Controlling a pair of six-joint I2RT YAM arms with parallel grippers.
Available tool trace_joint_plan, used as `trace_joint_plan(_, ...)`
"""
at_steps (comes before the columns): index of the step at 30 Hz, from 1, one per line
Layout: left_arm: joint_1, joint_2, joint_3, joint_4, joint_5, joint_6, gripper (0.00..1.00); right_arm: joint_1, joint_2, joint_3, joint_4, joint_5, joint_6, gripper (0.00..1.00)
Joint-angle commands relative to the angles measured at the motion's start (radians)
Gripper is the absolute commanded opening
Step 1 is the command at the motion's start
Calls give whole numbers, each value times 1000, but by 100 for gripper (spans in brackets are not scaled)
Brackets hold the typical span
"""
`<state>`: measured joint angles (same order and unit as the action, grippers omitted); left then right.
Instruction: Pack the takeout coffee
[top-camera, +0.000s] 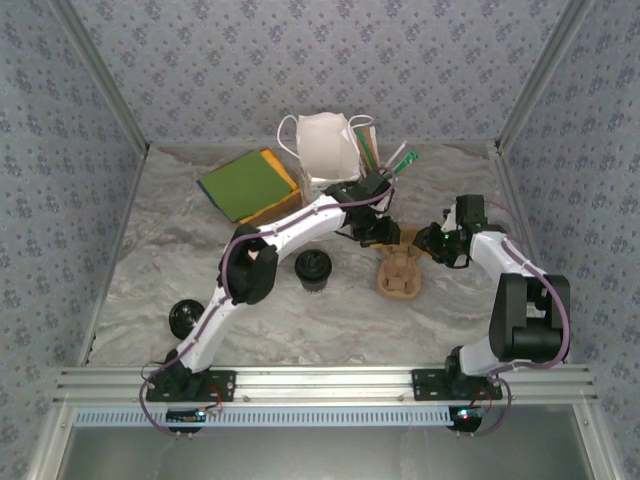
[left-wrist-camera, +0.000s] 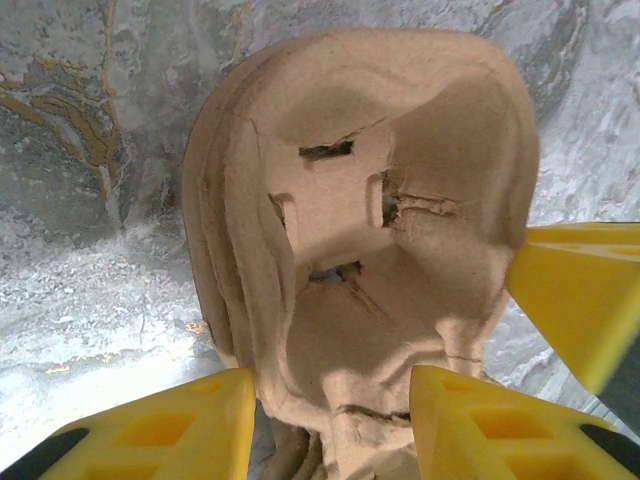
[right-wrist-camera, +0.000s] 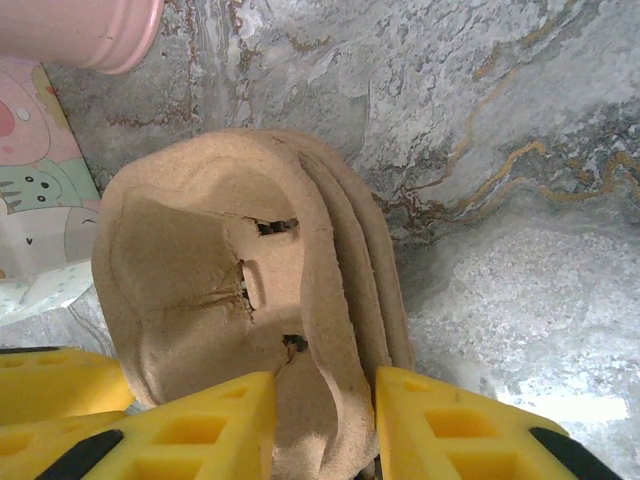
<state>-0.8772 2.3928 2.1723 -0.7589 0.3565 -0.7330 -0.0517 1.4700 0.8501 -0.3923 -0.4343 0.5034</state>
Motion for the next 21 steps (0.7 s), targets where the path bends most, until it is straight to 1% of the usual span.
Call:
trace_joint_plan(1,1,24,37,-8,33,9,45,7,2,23,-12,-23,-15,32)
trace_joint_plan(5,-1,22,40,-1,39,9,45,9,-14,18,-2,-34,-11,29)
trace_joint_plan(8,0,21,44,5,47,11,44,8,-16,14,13,-69,-4,28)
trace_joint_plan(16,-2,23,49,22,67,7,44,-28,-4,-29,101,-204,48,28)
trace_joint_plan(21,-2,23,48,23,67,4,44,-63,15,-54,146,-267,83,28)
